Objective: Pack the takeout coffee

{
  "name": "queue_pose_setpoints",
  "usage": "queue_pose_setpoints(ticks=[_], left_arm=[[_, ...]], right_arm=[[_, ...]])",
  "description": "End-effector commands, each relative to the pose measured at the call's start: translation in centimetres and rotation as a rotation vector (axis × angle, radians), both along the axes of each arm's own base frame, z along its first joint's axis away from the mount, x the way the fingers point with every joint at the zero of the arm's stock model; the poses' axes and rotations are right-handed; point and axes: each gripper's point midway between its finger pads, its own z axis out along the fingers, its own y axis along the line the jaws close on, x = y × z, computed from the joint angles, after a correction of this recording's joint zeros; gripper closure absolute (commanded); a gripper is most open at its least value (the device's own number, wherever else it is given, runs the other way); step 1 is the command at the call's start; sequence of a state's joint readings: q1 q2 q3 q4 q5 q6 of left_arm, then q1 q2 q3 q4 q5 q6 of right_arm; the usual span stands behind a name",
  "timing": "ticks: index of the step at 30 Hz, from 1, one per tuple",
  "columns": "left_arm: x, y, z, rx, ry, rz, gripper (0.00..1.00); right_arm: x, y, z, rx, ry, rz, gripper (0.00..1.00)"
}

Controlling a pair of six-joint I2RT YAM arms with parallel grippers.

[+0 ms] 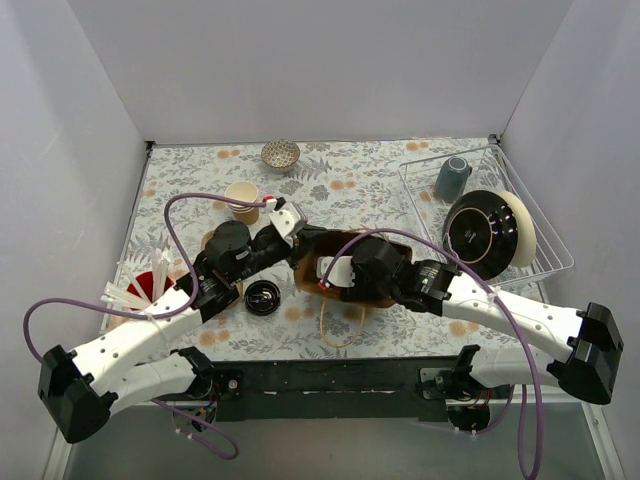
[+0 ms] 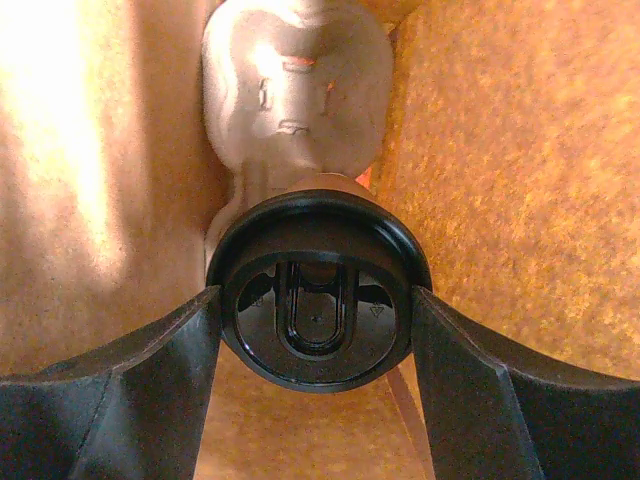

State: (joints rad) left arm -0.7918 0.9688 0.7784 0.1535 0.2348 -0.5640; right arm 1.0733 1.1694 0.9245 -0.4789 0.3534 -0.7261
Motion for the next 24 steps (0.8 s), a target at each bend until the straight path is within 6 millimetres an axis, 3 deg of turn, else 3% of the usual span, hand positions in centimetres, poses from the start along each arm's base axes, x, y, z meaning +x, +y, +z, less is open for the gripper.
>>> queue_pose_setpoints(ticks=[1,6,8,13,24], left_arm=[[-0.6,-0.5,0.9,-0.009,0.0,-0.037,1.0],[-1.1,0.8,1.1,-0.038,-0.018,-0.005,1.0],[-1.2,1.9,1.7,-0.06,-0.049,0.032,1.0],[-2.1,2.1,0.9,-0.032,-0.066,-0.002,1.0],[-3.0,3.4,2.4,-0.099,-0.188,0.01,1.0]], right_arm=[[1.5,1.3,1.8,0.101,-0.077,0.032,0.76],[1.3,1.7,2.1,0.145,-0.067,0.073,0.76],[0.4,1.5,1.3,0.119,-0.024,0.106,0.76],[0.2,1.0,1.1,0.105,-0.023,0.107,0.76],[-0.5,1.1,-0.2,0.082,0.008,0.146,0.79]])
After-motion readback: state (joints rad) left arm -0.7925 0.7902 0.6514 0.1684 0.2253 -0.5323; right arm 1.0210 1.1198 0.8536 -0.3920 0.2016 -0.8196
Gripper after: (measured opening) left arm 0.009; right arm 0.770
